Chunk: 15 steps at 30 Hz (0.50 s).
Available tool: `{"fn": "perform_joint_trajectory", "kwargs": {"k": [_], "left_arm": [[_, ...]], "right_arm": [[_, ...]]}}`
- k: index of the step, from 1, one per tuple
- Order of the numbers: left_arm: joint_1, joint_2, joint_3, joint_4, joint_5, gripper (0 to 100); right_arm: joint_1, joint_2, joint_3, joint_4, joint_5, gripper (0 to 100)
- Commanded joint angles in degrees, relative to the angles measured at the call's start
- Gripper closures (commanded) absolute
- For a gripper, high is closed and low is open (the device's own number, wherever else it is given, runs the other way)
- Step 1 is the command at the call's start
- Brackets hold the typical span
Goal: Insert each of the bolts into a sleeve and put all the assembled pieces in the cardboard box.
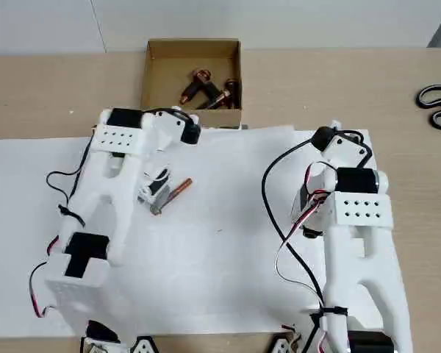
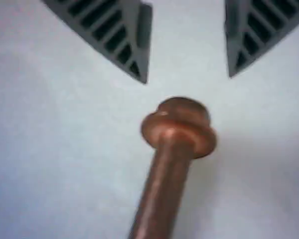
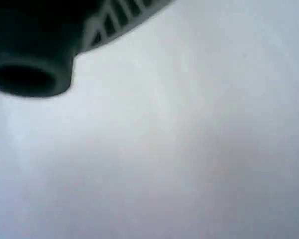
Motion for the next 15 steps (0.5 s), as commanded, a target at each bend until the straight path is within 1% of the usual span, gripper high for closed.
{"fn": "perform_joint_trajectory", "kwargs": {"k": [1, 6, 10, 15], "left_arm": [[-0.88, -0.18, -0.04, -1.23, -2.46, 90], [0.26, -0.26, -0.04, -1.67, -2.81, 90], [3.69, -0.26, -0.04, -1.67, -2.81, 90], [5.27, -0.18, -0.04, -4.66, -2.64, 89]], "right_arm": [[0.4, -1.89, -0.26, 0.31, 0.53, 99.7], [0.4, -1.89, -0.26, 0.4, 0.53, 99.7], [0.4, -1.89, -0.26, 0.4, 0.53, 99.7], [0.4, -1.89, -0.18, 0.4, 0.53, 99.7]]}}
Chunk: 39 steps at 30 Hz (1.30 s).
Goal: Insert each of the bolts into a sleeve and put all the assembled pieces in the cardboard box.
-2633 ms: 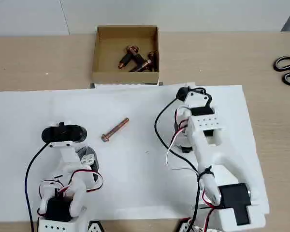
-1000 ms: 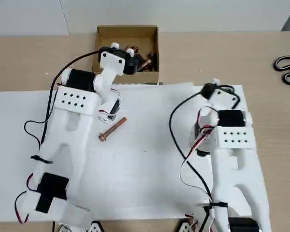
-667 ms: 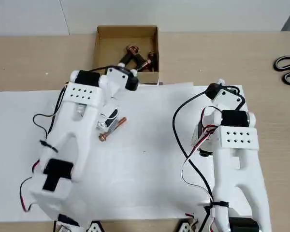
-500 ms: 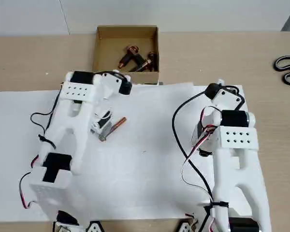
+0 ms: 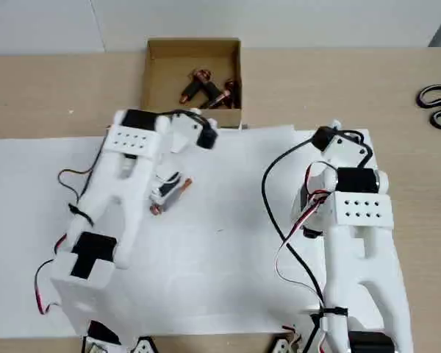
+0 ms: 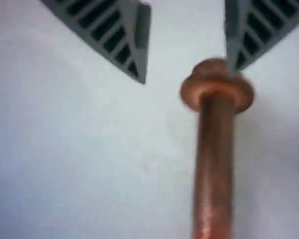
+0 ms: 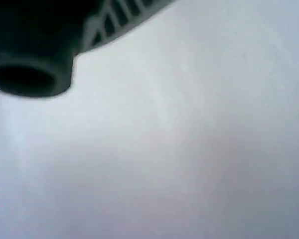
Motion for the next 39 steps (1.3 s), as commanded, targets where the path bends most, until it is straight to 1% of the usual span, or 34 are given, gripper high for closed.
{"fn": "perform_joint_trajectory", "kwargs": {"k": [1, 6, 9, 17, 20, 21, 22, 26, 29, 33, 35, 37, 39], "left_arm": [[0.26, -0.26, -0.04, -2.2, -0.18, 89], [0.0, 3.52, -0.04, -2.46, -0.26, 89], [0.0, 5.98, -0.13, -4.22, -0.26, 89], [0.0, 9.58, -0.13, -7.03, 0.0, 90], [0.18, 9.32, -0.13, -6.95, 0.18, 96], [0.35, 9.23, -0.22, -6.68, 0.18, 99], [0.44, 9.23, -0.92, -5.45, 0.09, 100], [0.44, 9.23, -6.2, 0.0, -0.88, 100], [0.44, 9.23, -12.7, 4.4, -5.27, 100], [-0.09, 8.88, -18.33, 4.57, -8.97, 100], [0.26, 7.12, -18.59, 4.57, -7.12, 100], [0.44, 6.59, -18.15, 4.57, -0.18, 100], [0.79, 6.68, -17.45, 4.57, 9.14, 100]], "right_arm": [[0.4, -2.07, 0.18, 0.4, 0.44, 99.7], [0.4, -2.33, 3.78, 0.4, 0.44, 99.7], [0.4, -2.33, 5.54, 0.4, 0.44, 99.7], [0.4, -2.33, 5.63, -0.13, 0.44, 99.7], [0.4, -2.33, 5.63, -0.13, 0.44, 99.7], [0.4, -2.33, 5.63, -0.13, 0.44, 99.7], [0.4, -2.33, 5.63, -0.13, 0.44, 99.7], [0.31, -2.33, 5.54, -0.92, 0.44, 99.7], [0.31, -2.33, 5.54, -1.36, 0.44, 99.7], [0.4, -2.33, 5.54, -1.01, 0.44, 99.7], [0.57, -2.33, 5.63, -0.92, 0.44, 99.7], [0.66, -2.33, 5.8, -0.84, 0.44, 99.7], [0.66, -2.33, 5.89, -0.84, 0.44, 99.7]]}}
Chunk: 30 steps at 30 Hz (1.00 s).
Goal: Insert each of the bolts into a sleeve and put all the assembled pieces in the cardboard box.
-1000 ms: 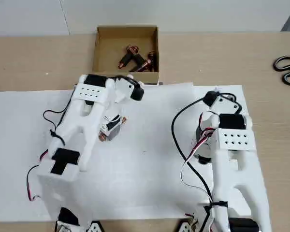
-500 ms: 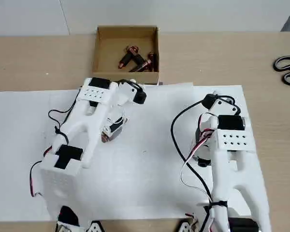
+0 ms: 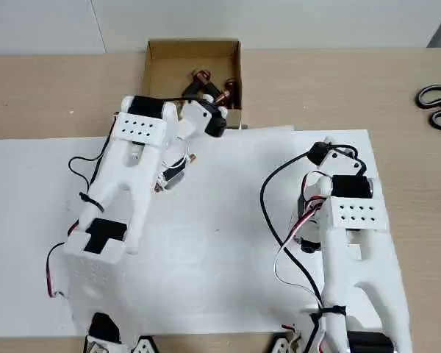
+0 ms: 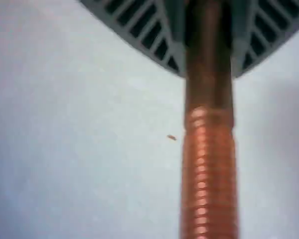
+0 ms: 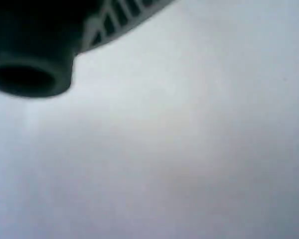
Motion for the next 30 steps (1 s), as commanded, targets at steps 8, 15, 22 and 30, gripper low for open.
{"fn": "perform_joint_trajectory", "kwargs": {"k": [8, 15, 22, 30], "left_arm": [[0.62, -4.31, 3.91, 1.67, 57.58, 100], [-2.02, -5.19, 4.26, 1.49, 69.19, 100], [-2.9, -5.01, 3.91, 0.62, 103.91, 100], [-4.92, -5.01, 3.82, -1.14, 119.91, 100]], "right_arm": [[0.4, -2.07, -0.35, -0.75, 0.44, 99.7], [0.4, -2.07, -0.44, -0.57, 0.26, 99.7], [0.66, -2.07, -0.26, -0.13, 0.18, 99.7], [0.48, -2.07, -0.26, -0.04, 0.18, 99.7]]}}
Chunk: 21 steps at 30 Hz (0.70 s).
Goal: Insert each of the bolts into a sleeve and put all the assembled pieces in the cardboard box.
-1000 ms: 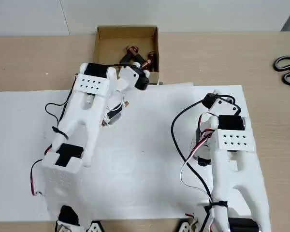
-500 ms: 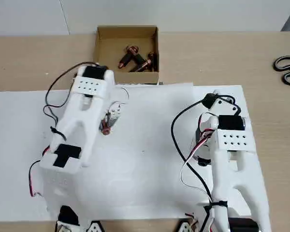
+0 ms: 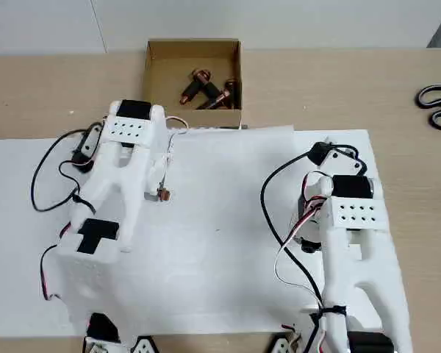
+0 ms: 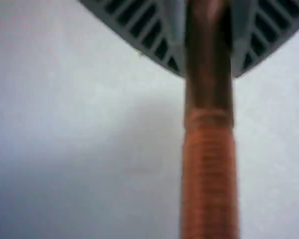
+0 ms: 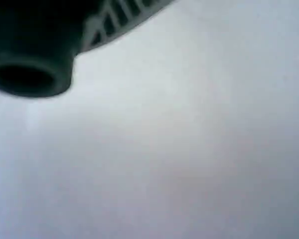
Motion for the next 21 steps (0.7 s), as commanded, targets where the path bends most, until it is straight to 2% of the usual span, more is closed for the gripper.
{"fn": "perform_joint_trajectory", "kwargs": {"k": [1, 7, 9, 14, 17, 21], "left_arm": [[-1.23, -4.04, -0.66, -1.58, 2.73, 100], [-1.67, -3.87, -0.66, -2.02, 2.55, 99], [-1.67, -3.87, -0.66, -2.02, 0.44, 98], [-1.67, -3.87, -0.57, -2.02, -10.73, 82], [-1.49, -3.87, -0.48, -1.93, -11.34, 74], [-1.67, -3.78, -0.31, -1.93, -11.6, 71]], "right_arm": [[0.31, -2.07, -0.26, -0.04, 0.18, 99.7], [0.31, -2.07, -0.26, -0.04, 0.18, 99.7], [0.22, -2.07, -0.26, -0.04, 0.18, 99.7], [0.22, -2.07, -0.26, -0.04, 0.18, 99.7], [0.22, -2.07, -0.26, -0.13, 0.09, 99.7], [0.22, -2.07, -0.26, -0.13, 0.09, 99.7]]}}
